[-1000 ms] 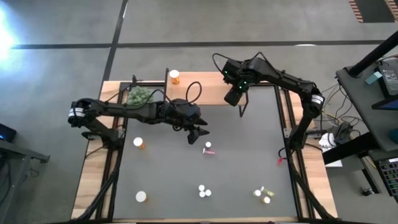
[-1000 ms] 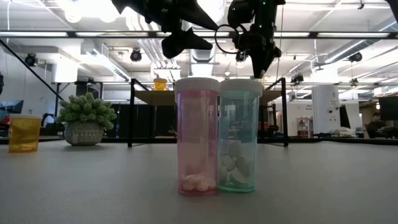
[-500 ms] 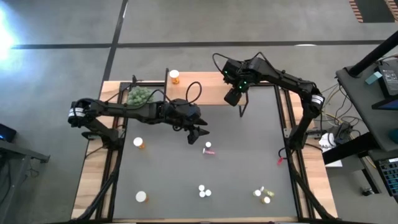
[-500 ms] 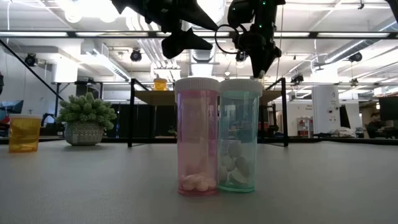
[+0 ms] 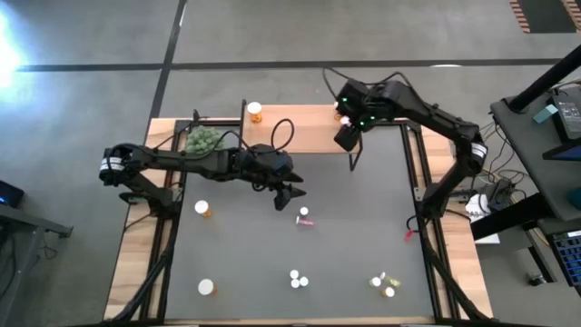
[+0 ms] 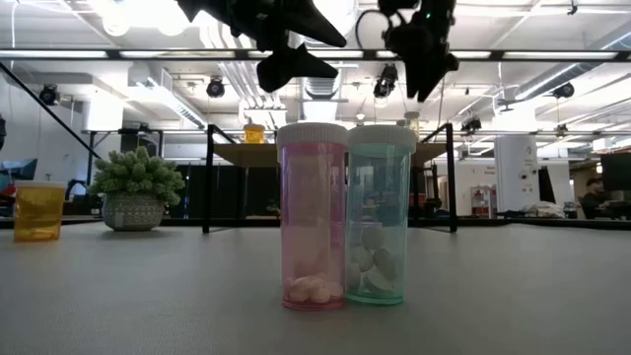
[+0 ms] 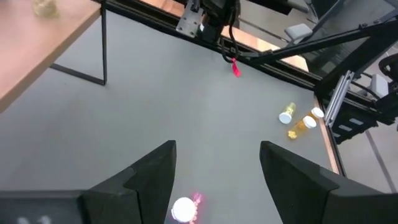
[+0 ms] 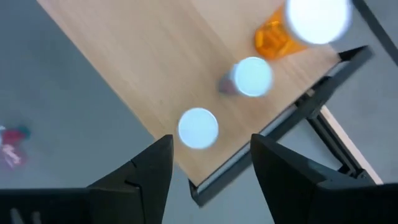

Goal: Pick and place medicine bottles onto shelf by color
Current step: Put the large orange pill bottle on the shelf

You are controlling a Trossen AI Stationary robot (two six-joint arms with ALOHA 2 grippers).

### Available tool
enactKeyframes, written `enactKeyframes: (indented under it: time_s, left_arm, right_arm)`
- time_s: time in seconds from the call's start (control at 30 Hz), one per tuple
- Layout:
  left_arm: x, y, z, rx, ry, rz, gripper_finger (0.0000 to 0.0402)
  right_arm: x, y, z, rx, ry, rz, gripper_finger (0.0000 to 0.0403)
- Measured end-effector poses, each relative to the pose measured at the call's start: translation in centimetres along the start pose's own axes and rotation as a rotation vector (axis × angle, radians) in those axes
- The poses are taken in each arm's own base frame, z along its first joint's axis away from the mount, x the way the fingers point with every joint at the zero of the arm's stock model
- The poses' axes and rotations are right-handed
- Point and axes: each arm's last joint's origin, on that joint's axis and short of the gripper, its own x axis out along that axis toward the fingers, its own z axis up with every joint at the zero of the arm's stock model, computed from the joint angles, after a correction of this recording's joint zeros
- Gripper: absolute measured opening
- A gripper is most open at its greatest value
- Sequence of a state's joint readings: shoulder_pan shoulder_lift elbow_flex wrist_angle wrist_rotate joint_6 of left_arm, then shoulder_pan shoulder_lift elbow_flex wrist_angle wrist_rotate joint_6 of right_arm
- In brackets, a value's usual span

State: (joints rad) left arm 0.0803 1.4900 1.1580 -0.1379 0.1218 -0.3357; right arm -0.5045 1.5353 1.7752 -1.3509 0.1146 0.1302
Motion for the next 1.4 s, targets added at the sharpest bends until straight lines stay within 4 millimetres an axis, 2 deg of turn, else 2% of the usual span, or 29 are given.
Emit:
enactKeyframes:
  time_s: [0.17,0.3,0.47,0.63,0.87,1.1,1.4]
  left_arm:
    - [0.0,0.1,0.0,-0.003,-0.011,0.023,0.0217]
    - [0.0,0.1,0.0,-0.075,-0.011,0.023,0.0217]
    - [0.0,0.0,-0.2,-0.212,0.007,0.026,0.0217]
    - [0.0,-0.9,-1.9,-0.370,0.156,0.040,0.0217]
    - [-0.5,-5.0,-5.9,-0.530,0.416,0.091,0.0217]
    - [-2.5,-10.2,-10.4,-0.712,0.651,0.207,0.0217]
    - [-5.5,-13.7,-14.4,-0.893,0.798,0.427,0.0217]
  right_arm:
    - [-2.8,-0.5,-1.2,0.049,-0.081,0.013,0.0205]
    - [-5.2,-0.5,-2.5,0.058,-0.145,0.047,0.0206]
    - [-7.7,0.4,-4.2,0.020,-0.217,0.088,0.0205]
    - [-9.3,1.9,-5.6,-0.017,-0.257,0.142,0.0205]
    - [-9.9,4.4,-6.7,-0.122,-0.259,0.199,0.0206]
    - [-10.3,6.5,-7.6,-0.244,-0.258,0.244,0.0206]
    - [-10.6,7.8,-8.3,-0.324,-0.263,0.270,0.0206]
